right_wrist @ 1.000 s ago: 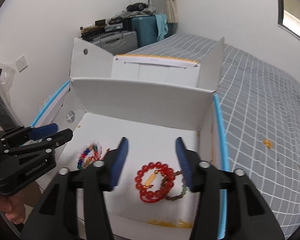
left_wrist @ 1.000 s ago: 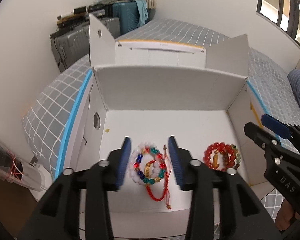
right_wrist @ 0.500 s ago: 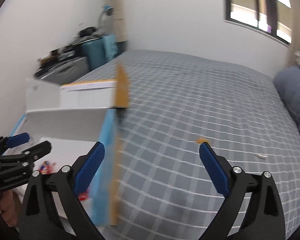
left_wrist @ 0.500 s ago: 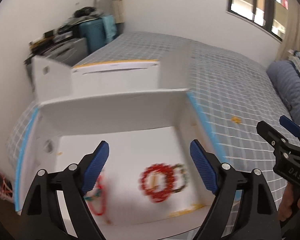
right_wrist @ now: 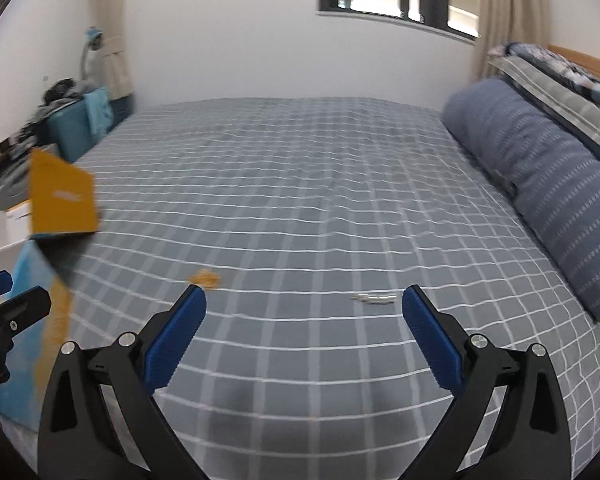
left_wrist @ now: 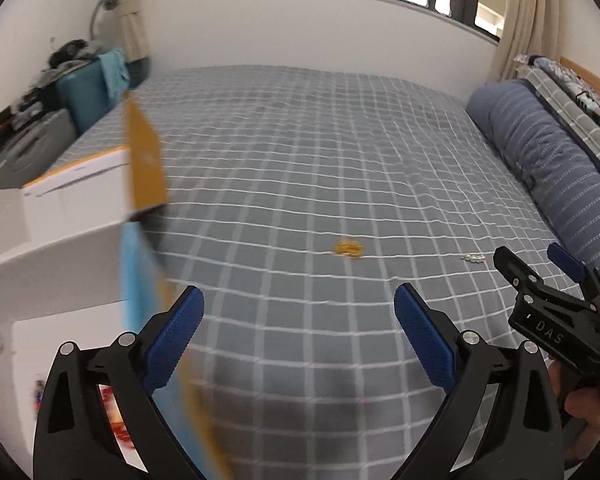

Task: Organize jewelry
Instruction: 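Move both tools back over the yellow bead and pearl bracelets, then grasp the yellow bead bracelet with the left tool while the right grasps the pearl bracelet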

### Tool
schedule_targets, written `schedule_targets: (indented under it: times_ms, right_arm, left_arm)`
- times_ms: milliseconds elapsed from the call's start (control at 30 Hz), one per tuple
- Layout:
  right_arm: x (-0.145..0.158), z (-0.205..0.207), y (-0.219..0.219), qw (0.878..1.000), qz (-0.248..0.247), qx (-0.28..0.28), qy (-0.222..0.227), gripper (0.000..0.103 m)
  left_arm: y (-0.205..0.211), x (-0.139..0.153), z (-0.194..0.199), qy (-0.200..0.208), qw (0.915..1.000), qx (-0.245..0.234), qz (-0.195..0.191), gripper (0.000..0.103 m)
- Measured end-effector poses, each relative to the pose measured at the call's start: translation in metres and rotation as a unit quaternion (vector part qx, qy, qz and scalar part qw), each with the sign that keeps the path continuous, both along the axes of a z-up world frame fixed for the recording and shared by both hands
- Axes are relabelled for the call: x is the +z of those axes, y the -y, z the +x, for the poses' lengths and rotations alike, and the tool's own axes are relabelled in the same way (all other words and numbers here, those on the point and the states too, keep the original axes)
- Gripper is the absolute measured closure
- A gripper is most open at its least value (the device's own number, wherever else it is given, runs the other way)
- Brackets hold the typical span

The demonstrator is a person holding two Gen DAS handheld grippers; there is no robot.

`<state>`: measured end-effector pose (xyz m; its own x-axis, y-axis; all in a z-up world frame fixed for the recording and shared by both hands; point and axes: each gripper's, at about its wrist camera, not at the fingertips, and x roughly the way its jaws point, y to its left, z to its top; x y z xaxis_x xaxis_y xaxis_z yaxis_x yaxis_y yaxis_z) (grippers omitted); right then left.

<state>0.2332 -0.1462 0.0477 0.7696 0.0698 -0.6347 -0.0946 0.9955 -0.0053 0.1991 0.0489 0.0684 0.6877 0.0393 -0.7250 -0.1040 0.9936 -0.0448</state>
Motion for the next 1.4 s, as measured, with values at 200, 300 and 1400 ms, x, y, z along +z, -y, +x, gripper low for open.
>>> schedule_targets:
  times_ms: [200, 300, 1400]
  right_arm:
    - [-0.035, 0.038, 0.033, 0.999, -0.021, -0.016, -0.021, 0.009]
    - [-0.051, 0.06, 0.038, 0.999, -0.022, -0.019, -0.038, 0.009]
    - [-0.125, 0.104, 0.046, 0.996, 0.042, -0.005, -0.082, 0.092]
  left_arm:
    - [0.033, -0.036, 0.059, -0.024, 0.9996, -0.001, -0.016, 0.009]
    - [0.044, -0.058, 0.087, -0.042, 0.9991, -0.001, -0.006, 0.009]
    - [0.047, -0.138, 0.151, -0.052, 0.9982, -0.003, 0.031, 0.086]
